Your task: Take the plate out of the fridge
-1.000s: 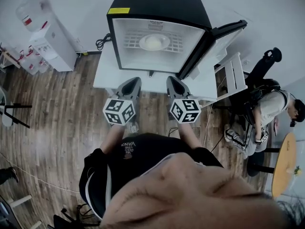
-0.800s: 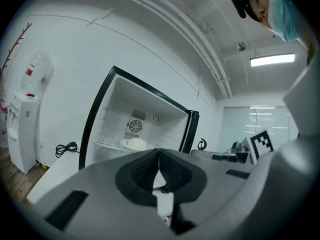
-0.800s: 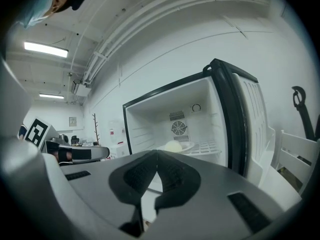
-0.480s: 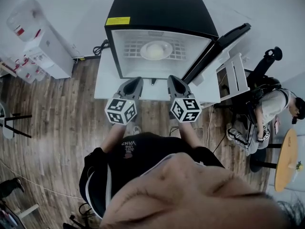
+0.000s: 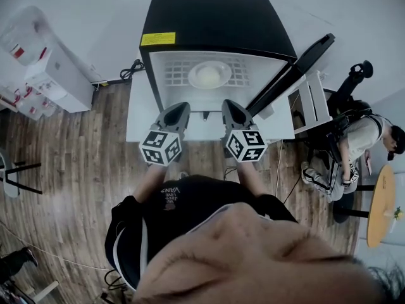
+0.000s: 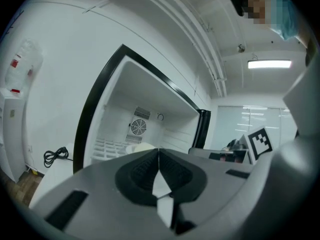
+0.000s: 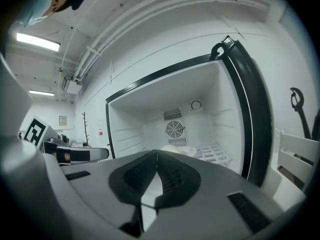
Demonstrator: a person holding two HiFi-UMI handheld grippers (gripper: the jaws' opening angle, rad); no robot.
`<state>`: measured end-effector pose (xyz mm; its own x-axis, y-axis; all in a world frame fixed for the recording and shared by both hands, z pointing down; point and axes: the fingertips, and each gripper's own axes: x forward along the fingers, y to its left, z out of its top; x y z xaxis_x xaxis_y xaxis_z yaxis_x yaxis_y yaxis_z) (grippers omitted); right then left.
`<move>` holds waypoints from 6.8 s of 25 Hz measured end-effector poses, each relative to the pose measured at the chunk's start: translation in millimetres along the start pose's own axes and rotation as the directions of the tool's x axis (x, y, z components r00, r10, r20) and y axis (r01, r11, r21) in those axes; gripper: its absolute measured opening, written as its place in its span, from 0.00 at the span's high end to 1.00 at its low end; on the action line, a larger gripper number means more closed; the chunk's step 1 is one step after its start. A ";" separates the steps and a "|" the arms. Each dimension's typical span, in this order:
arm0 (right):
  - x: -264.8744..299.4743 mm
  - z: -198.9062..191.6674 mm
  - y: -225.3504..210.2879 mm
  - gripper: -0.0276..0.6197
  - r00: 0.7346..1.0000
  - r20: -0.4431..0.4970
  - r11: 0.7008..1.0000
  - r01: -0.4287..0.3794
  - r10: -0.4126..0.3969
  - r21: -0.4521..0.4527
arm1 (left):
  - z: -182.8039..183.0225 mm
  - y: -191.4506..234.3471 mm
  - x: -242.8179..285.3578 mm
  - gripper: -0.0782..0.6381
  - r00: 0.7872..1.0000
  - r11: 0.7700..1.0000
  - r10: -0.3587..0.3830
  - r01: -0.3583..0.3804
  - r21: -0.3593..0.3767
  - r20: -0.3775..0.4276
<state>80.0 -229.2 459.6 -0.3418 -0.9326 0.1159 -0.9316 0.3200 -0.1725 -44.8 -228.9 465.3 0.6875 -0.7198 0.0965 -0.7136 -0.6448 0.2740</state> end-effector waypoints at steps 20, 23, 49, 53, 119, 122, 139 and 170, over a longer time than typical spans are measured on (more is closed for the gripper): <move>23.9 6.2 -27.1 0.94 0.999 -0.020 1.000 0.029 -0.029 -0.002 | -0.6 12.7 35.7 0.87 1.000 0.999 -0.018 0.017 -0.044 -0.020; 31.7 11.1 -31.5 0.94 1.000 -0.022 1.000 0.008 -0.008 -0.010 | 1.0 13.3 42.4 0.87 1.000 0.999 -0.003 0.002 -0.052 -0.015; 78.3 26.6 -55.8 0.94 0.994 -0.026 0.994 -0.106 0.106 -0.023 | 20.8 35.0 81.9 0.87 0.994 0.992 0.106 -0.103 -0.068 0.031; 82.9 25.4 -57.4 0.94 0.993 -0.031 0.993 -0.114 0.114 -0.022 | 19.9 38.8 86.3 0.87 0.993 0.991 0.113 -0.111 -0.079 0.024; 89.4 8.7 -68.5 0.94 0.988 -0.078 0.991 -0.133 0.133 0.000 | -43.1 48.3 104.2 0.64 0.989 0.825 0.080 -0.134 -0.550 -0.122; 88.8 8.4 -69.6 0.94 0.988 -0.079 0.991 -0.130 0.130 0.000 | -43.9 49.0 106.3 0.64 0.987 0.819 0.089 -0.147 -0.555 -0.130; 91.1 6.3 -72.0 0.94 0.987 -0.081 0.990 -0.140 0.140 0.004 | -42.8 54.1 112.6 0.71 0.988 0.707 0.098 -0.153 -0.690 -0.118; 90.7 5.4 -75.5 0.94 0.987 -0.081 0.990 -0.141 0.141 0.009 | -41.5 55.2 110.5 0.81 0.993 0.569 0.097 -0.114 -0.814 -0.072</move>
<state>120.0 -338.9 477.8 -0.4787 -0.8615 0.1690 -0.8730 0.4465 -0.1964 -2.6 -333.4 530.8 0.6227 -0.7588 0.1908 -0.3748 -0.0752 0.9241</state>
